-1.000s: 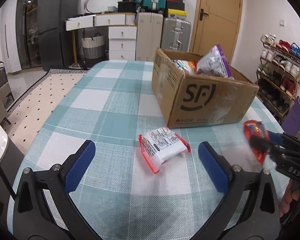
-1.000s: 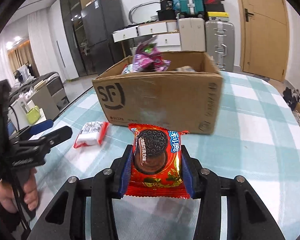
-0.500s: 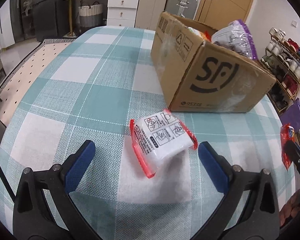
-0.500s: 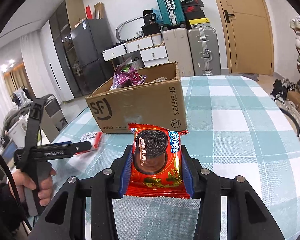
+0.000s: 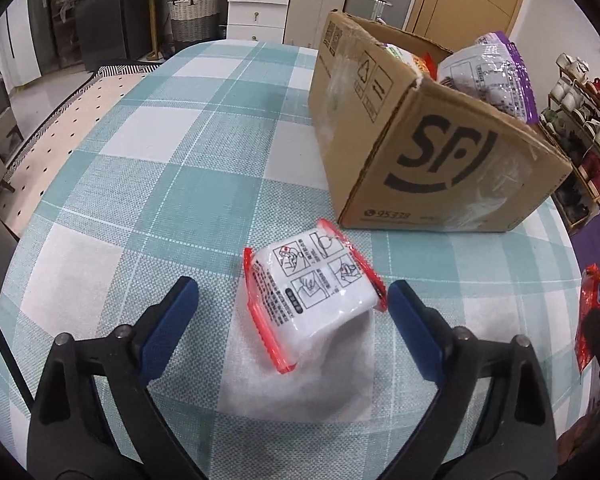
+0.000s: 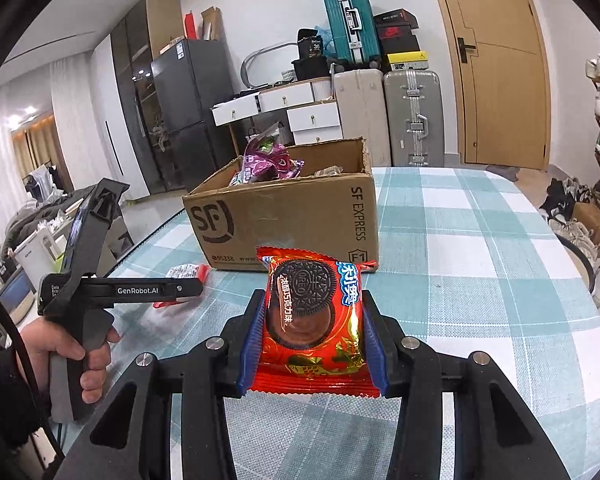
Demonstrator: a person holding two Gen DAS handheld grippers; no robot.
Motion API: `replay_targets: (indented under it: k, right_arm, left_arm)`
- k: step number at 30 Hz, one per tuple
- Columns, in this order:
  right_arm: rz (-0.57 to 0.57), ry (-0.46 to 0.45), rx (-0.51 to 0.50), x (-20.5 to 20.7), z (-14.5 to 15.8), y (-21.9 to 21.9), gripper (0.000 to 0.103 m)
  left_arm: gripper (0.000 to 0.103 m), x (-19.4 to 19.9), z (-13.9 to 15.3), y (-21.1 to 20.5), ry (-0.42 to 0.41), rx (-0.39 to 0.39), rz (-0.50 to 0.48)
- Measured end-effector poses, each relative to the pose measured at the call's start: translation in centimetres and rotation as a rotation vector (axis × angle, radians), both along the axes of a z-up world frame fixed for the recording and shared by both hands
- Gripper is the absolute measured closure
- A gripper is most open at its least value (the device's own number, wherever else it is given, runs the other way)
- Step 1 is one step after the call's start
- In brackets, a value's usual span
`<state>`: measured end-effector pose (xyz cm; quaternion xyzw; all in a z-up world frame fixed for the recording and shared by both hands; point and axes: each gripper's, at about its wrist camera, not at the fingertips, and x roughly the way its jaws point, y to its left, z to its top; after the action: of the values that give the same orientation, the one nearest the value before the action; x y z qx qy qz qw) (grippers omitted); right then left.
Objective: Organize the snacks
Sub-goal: 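Grasp the white-and-red wrapped snack with the left gripper while right holds the Oreo pack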
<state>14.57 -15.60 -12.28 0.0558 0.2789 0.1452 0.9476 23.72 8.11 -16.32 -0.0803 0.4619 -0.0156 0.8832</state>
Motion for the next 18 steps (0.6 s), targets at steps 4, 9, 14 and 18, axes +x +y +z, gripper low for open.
replay_targets:
  k: [4,9,14,18]
  right_arm:
    - [-0.006,0.004,0.019,0.1,0.0,-0.4,0.058]
    - [-0.007,-0.002,0.012,0.1,0.0,-0.3,0.058]
    - [-0.012,-0.003,0.012,0.0,0.1,-0.4,0.058]
    - [-0.019,0.000,0.015,0.0,0.1,-0.5,0.058]
  left_arm:
    - [0.044,-0.4,0.3,0.5,-0.003,-0.007,0.008]
    - [0.056,-0.9,0.5,1.2,0.002,-0.044,-0.036]
    - [0.067,-1.9,0.7,1.3,-0.011,-0.045,-0.052]
    - [0.068,-2.7,0.9,1.4,-0.025,-0.041,-0.056]
